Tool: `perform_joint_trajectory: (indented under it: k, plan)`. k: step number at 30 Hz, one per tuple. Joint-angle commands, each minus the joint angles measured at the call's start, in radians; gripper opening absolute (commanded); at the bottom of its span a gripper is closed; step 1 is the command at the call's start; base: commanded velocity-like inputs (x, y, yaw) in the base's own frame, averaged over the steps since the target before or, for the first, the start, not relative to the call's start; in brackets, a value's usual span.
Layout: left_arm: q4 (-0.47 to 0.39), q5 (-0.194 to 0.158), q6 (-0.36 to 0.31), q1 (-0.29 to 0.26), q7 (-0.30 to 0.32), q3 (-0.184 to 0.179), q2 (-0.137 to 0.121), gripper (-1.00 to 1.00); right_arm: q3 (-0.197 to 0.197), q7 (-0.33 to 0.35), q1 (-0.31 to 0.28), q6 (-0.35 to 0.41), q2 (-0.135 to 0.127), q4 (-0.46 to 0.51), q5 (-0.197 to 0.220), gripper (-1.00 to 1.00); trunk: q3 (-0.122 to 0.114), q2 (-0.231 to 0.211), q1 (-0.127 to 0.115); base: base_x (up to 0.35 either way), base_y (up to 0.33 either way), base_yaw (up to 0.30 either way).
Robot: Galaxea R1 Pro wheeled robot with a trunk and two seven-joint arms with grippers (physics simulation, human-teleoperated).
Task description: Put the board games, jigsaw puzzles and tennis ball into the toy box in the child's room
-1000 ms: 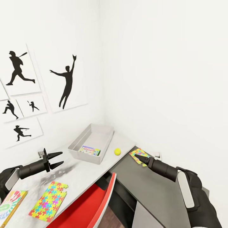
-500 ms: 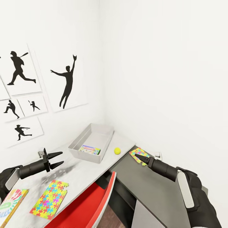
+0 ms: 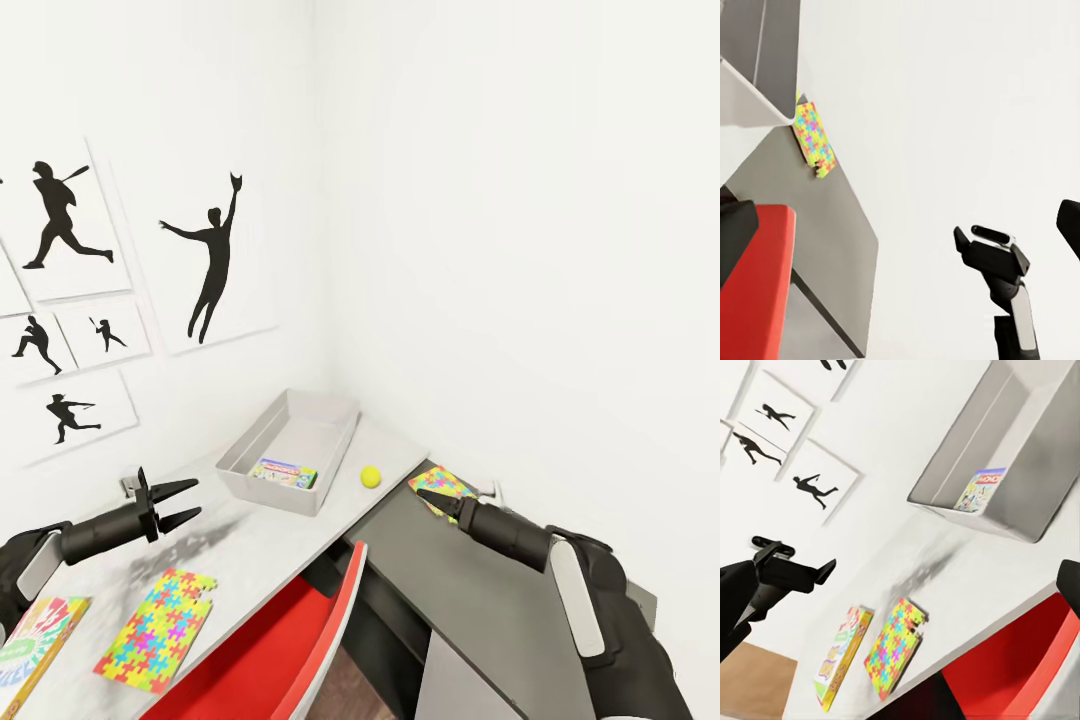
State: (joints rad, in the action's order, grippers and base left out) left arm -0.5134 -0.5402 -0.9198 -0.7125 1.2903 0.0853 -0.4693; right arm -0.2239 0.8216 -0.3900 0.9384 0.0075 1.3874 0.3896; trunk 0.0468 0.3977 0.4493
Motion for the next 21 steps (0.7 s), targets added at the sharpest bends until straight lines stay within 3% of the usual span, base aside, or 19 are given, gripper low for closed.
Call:
perform_joint_trajectory:
  k: [1,7,9,12,14,16,18,19,21]
  plan:
    - [-0.002,-0.003,0.000,-0.001,0.001,0.000,0.000,1.00,0.005,-0.002,-0.001,0.004,0.001,0.001,-0.003,1.00,0.002,0.002,0.001,0.000,0.000,0.000]
    - [-0.021,-0.003,0.074,-0.001,-0.003,0.002,0.001,1.00,0.059,-0.121,-0.001,0.004,0.003,0.018,-0.002,1.00,0.002,0.002,0.001,0.000,0.000,0.000]
    - [-0.024,0.000,0.079,-0.001,-0.011,0.000,0.003,1.00,0.092,-0.172,-0.001,0.004,0.005,0.040,-0.002,1.00,0.002,0.002,0.001,0.000,0.000,0.000]
    - [-0.027,0.012,0.079,-0.008,-0.067,0.002,0.007,1.00,0.154,-0.288,-0.003,0.004,0.030,0.058,-0.002,1.00,0.002,0.002,0.001,0.000,0.000,0.000]
    - [-0.032,0.023,0.058,-0.013,-0.154,0.003,0.009,1.00,0.177,-0.385,-0.012,0.010,0.058,0.063,-0.002,1.00,0.002,0.002,0.001,0.000,0.000,0.000]
    - [-0.068,0.029,-0.003,-0.022,-0.310,0.005,0.020,1.00,0.194,-0.526,-0.056,0.020,0.096,0.067,0.002,1.00,0.002,0.002,0.001,0.000,0.000,0.000]
    - [-0.099,0.031,-0.036,-0.035,-0.394,0.006,0.035,1.00,0.199,-0.592,-0.088,0.029,0.109,0.065,0.006,1.00,0.002,0.002,0.001,0.000,0.000,0.000]
    - [-0.131,0.032,-0.061,-0.056,-0.479,0.006,0.055,1.00,0.204,-0.653,-0.123,0.045,0.119,0.062,0.008,1.00,0.002,0.002,0.001,0.000,0.000,0.000]
    - [-0.158,0.032,-0.078,-0.080,-0.565,0.006,0.081,1.00,0.210,-0.707,-0.159,0.061,0.128,0.053,0.010,1.00,0.002,0.002,0.001,0.000,0.000,0.000]
